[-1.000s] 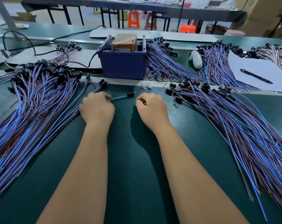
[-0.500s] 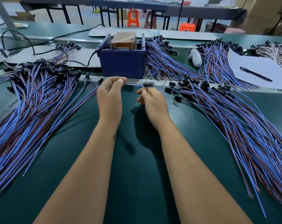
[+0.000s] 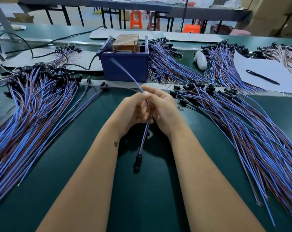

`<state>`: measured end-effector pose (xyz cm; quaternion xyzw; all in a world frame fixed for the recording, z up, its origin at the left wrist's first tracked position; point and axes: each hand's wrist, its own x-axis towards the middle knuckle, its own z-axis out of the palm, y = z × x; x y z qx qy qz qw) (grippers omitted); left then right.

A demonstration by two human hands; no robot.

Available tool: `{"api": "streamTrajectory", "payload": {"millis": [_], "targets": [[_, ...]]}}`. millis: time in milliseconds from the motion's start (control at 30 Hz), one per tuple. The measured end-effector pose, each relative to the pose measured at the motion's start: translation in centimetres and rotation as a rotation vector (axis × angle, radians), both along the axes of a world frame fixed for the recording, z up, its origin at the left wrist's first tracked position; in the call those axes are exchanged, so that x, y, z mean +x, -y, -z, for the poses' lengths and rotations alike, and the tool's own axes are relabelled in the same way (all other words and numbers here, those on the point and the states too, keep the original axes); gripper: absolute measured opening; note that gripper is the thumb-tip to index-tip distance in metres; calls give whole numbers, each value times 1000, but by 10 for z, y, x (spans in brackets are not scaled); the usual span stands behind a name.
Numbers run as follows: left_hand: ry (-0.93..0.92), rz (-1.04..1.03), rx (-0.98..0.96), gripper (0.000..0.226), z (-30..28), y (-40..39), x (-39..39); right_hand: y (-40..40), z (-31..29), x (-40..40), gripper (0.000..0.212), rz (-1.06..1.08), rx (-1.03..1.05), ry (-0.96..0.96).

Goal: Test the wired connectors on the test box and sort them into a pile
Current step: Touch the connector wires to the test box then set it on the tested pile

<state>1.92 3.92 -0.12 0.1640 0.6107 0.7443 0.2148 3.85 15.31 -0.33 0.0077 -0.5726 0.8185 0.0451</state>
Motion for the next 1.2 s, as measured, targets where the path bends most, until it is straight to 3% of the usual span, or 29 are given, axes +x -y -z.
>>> {"api": "streamTrajectory", "payload": {"millis": [133,233,333,533,700,833,1033,1200], "targets": [[-2,-58,-30,39,0,0,-1,0,0,0,19,63,-68,-70],[-38,-291,-80,43,1,1,-6,-1,1,-2,13,122,-63,-83],[-50,-478,-69,31,3,4,-11,-1,3,-4,9,147,17,-57],[-138,-436,-103,22,8,1,-9,8,5,-2,16,248,324,-110],[-162,-471,-127,22,10,1,-12,10,8,-4,10,332,515,-65],[-206,-488,-171,18,12,1,-12,10,9,-5,9,367,524,-25],[-98,-596,-148,16,9,6,-17,10,8,-5,15,412,445,19],[-187,-669,-258,19,14,13,-21,9,8,-5,17,442,434,41]]}}
